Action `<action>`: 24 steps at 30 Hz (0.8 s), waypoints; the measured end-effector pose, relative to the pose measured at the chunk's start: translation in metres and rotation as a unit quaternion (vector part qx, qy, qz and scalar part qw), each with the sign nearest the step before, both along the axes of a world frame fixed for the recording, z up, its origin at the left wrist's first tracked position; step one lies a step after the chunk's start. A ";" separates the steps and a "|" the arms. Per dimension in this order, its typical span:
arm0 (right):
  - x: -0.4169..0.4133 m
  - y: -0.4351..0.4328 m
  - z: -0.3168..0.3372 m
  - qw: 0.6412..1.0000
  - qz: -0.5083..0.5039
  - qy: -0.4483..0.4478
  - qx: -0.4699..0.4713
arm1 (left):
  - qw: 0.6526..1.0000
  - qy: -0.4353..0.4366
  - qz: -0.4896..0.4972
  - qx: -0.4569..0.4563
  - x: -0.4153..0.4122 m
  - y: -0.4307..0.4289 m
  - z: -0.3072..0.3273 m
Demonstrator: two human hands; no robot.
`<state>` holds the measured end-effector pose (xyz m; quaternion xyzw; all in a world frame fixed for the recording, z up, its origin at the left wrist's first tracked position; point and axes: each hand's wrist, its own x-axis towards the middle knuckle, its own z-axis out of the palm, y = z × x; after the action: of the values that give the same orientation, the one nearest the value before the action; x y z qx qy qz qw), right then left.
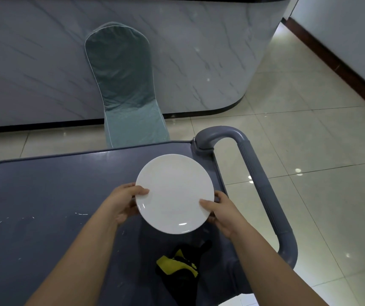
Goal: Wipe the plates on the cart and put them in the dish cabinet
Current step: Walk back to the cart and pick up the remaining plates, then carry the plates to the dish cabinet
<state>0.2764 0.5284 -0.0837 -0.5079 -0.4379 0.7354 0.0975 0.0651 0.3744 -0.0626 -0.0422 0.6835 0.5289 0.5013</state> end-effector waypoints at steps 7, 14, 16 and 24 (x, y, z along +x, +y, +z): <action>0.001 0.004 0.016 0.998 -0.003 0.010 0.058 | 0.999 -0.016 0.024 0.034 0.004 -0.001 0.006; -0.030 -0.015 0.059 0.989 0.078 0.062 0.110 | 0.988 -0.026 0.137 0.059 -0.001 -0.050 0.025; -0.050 -0.031 0.069 0.982 0.125 0.070 0.121 | 0.980 -0.020 0.187 0.066 0.000 -0.083 0.031; -0.145 -0.178 0.073 0.924 0.353 0.105 0.104 | 0.883 0.013 0.462 0.082 0.045 -0.275 0.047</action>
<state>0.1313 0.3506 -0.0112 -0.2273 -0.6498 0.7219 -0.0704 0.1104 0.0995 -0.0152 -0.3056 0.5471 0.7549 0.1931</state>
